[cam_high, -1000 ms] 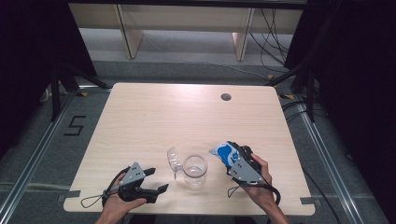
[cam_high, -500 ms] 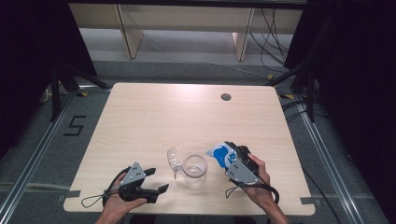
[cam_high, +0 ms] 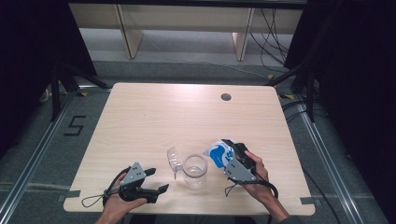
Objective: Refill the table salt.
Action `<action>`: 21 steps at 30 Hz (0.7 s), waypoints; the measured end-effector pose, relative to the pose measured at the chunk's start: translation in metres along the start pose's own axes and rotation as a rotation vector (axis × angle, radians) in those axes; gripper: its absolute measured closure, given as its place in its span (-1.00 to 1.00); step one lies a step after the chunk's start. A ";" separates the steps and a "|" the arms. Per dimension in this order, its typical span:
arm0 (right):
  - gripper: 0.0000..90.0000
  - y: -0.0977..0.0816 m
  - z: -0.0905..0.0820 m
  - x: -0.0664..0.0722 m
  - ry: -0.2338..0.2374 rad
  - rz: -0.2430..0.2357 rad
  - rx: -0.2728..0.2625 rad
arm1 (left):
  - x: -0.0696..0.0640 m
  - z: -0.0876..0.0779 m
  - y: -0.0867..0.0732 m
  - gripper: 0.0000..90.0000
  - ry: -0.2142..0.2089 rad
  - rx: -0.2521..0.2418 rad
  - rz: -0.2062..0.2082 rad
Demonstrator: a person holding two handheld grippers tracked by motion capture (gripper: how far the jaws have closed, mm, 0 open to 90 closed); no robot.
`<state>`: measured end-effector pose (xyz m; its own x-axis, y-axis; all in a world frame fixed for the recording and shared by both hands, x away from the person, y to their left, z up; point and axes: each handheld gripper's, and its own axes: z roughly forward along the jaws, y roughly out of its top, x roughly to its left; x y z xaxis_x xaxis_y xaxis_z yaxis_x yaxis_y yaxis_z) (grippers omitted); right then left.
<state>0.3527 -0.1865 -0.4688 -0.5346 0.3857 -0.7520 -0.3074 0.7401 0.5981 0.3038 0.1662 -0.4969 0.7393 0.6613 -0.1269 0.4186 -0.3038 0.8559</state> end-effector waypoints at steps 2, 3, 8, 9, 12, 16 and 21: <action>0.01 0.000 0.001 -0.001 0.001 -0.025 -0.007 | -0.001 0.001 0.000 -0.52 -0.002 -0.002 -0.003; 0.01 0.001 0.001 0.000 -0.001 -0.014 -0.003 | 0.000 0.001 0.000 -0.52 -0.004 0.000 0.001; 0.02 0.003 0.004 -0.001 -0.003 -0.095 -0.004 | 0.000 0.000 0.000 -0.52 0.000 0.001 0.001; 0.02 0.003 0.004 0.000 -0.003 -0.099 0.002 | 0.000 0.000 0.000 -0.52 0.000 0.003 0.002; 0.02 0.003 0.005 0.000 -0.002 -0.106 -0.005 | 0.000 0.000 0.000 -0.52 -0.004 -0.002 0.004; 0.02 0.002 0.006 -0.002 -0.005 -0.138 -0.008 | 0.000 0.000 0.000 -0.52 -0.001 0.005 0.003; 0.02 0.003 0.007 0.000 0.005 -0.168 -0.015 | 0.000 0.000 0.000 -0.52 -0.002 0.003 0.001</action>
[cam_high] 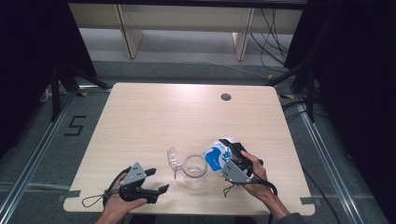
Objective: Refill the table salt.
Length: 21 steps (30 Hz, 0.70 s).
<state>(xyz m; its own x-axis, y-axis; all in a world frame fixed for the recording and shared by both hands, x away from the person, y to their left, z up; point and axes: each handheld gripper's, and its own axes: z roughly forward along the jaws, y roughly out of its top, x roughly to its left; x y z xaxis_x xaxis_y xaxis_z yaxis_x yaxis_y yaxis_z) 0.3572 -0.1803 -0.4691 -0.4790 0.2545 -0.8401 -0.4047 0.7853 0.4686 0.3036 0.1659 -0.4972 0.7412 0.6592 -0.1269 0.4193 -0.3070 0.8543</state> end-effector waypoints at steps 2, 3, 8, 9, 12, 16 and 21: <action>0.02 0.000 0.000 0.003 -0.003 0.031 0.010 | 0.001 0.000 0.000 -0.52 -0.001 0.002 0.008; 0.02 0.001 0.001 0.000 -0.005 -0.027 -0.005 | 0.001 0.000 0.000 -0.52 -0.001 0.002 0.006; 0.02 0.000 0.000 0.004 0.006 0.022 0.017 | 0.000 0.001 0.000 -0.52 -0.011 -0.009 -0.006; 0.02 -0.001 0.001 0.003 0.003 0.008 0.011 | 0.000 0.001 0.000 -0.52 -0.008 -0.006 0.002; 0.02 -0.001 0.002 0.003 -0.012 -0.011 0.011 | 0.001 0.001 0.000 -0.52 -0.011 -0.004 0.004; 0.02 -0.001 0.002 0.004 -0.001 -0.047 0.021 | 0.000 0.000 0.000 -0.52 -0.005 0.000 0.006; 0.02 0.000 0.002 0.005 -0.018 -0.075 0.026 | 0.000 0.001 0.000 -0.52 -0.008 -0.003 0.004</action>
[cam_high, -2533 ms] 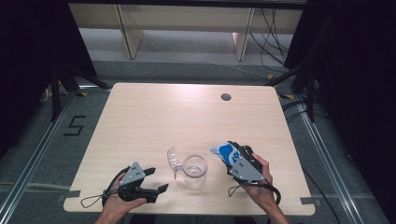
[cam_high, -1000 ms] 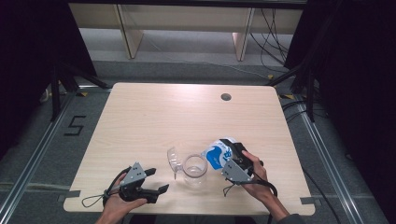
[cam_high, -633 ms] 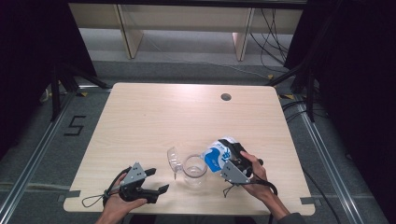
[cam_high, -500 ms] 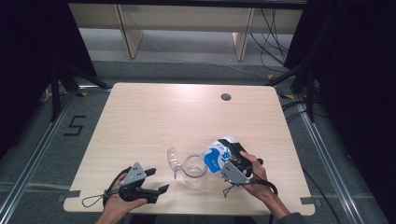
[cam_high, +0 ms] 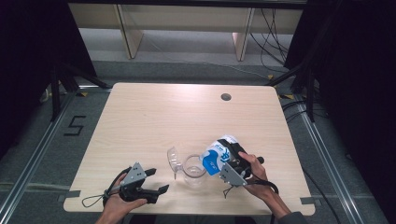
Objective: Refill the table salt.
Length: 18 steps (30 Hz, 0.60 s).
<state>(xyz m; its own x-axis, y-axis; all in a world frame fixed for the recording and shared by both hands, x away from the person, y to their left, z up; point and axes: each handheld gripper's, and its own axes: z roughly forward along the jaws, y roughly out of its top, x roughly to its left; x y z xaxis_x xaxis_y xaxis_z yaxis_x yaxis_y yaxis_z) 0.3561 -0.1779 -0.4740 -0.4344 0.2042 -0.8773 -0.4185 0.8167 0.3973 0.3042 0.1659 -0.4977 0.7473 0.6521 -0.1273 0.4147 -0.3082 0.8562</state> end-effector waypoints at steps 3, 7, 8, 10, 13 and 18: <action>0.03 0.000 0.000 0.000 -0.003 -0.020 0.002 | 0.000 0.000 0.000 -0.52 0.003 0.004 0.001; 0.03 0.000 0.001 0.000 -0.003 -0.039 -0.007 | 0.000 0.000 0.000 -0.52 -0.007 -0.005 -0.005; 0.03 -0.001 0.001 0.001 -0.001 -0.035 -0.002 | -0.001 0.001 0.000 -0.52 -0.006 -0.007 -0.007; 0.03 -0.001 0.002 -0.001 -0.004 -0.073 -0.014 | -0.001 0.000 0.000 -0.52 -0.006 -0.006 -0.007; 0.03 -0.001 0.001 -0.001 -0.012 -0.085 -0.012 | -0.001 0.000 0.000 -0.52 -0.006 -0.006 -0.006; 0.03 -0.001 0.000 -0.001 -0.020 -0.110 0.004 | -0.001 0.000 0.000 -0.52 -0.006 -0.006 -0.005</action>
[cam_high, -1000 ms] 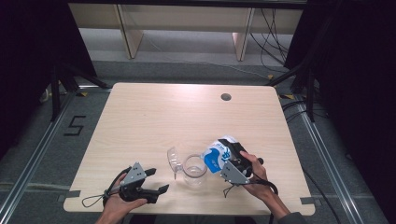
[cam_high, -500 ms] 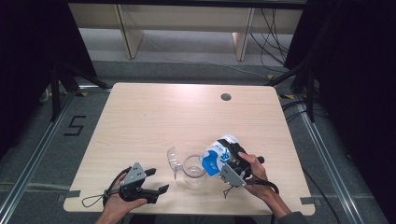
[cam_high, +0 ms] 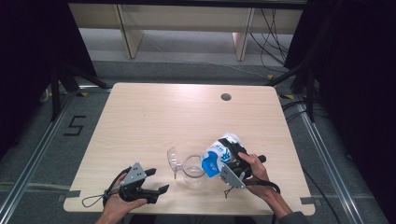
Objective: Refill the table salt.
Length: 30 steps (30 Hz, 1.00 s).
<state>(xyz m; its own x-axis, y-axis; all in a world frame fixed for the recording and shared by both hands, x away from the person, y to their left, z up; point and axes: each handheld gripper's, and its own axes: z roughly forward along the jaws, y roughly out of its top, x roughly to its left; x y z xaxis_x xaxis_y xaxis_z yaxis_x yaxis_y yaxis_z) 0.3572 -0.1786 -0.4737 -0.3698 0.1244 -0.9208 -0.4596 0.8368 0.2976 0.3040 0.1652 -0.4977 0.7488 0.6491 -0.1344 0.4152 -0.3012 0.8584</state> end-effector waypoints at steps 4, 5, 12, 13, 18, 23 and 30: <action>0.03 0.001 0.000 0.002 -0.003 0.002 0.008 | 0.000 0.000 0.000 -0.52 0.002 0.000 0.004; 0.04 0.003 0.000 -0.001 -0.015 -0.047 0.008 | 0.000 0.000 0.000 -0.52 0.002 0.000 0.005; 0.04 0.002 0.000 -0.002 -0.018 -0.055 0.007 | -0.001 -0.001 0.000 -0.52 0.009 0.002 0.005; 0.04 0.003 0.001 -0.004 -0.021 -0.087 -0.002 | 0.000 -0.001 0.000 -0.52 0.001 0.002 0.005; 0.04 0.003 -0.001 -0.002 -0.026 -0.088 0.021 | -0.001 0.000 0.000 -0.52 0.005 -0.001 -0.001; 0.04 0.005 -0.001 0.003 -0.025 -0.081 0.042 | 0.000 -0.001 0.000 -0.53 0.008 0.001 0.009; 0.05 0.006 -0.001 0.003 -0.041 -0.121 0.051 | 0.000 0.000 0.000 -0.53 -0.004 0.002 0.009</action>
<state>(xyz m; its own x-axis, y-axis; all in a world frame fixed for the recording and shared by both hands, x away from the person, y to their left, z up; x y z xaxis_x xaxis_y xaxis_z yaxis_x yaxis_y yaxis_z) 0.3522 -0.1741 -0.4748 -0.2800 0.0415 -0.9591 -0.4570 0.8729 0.1712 0.3041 0.1656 -0.4973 0.7546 0.6434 -0.1291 0.4096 -0.3081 0.8587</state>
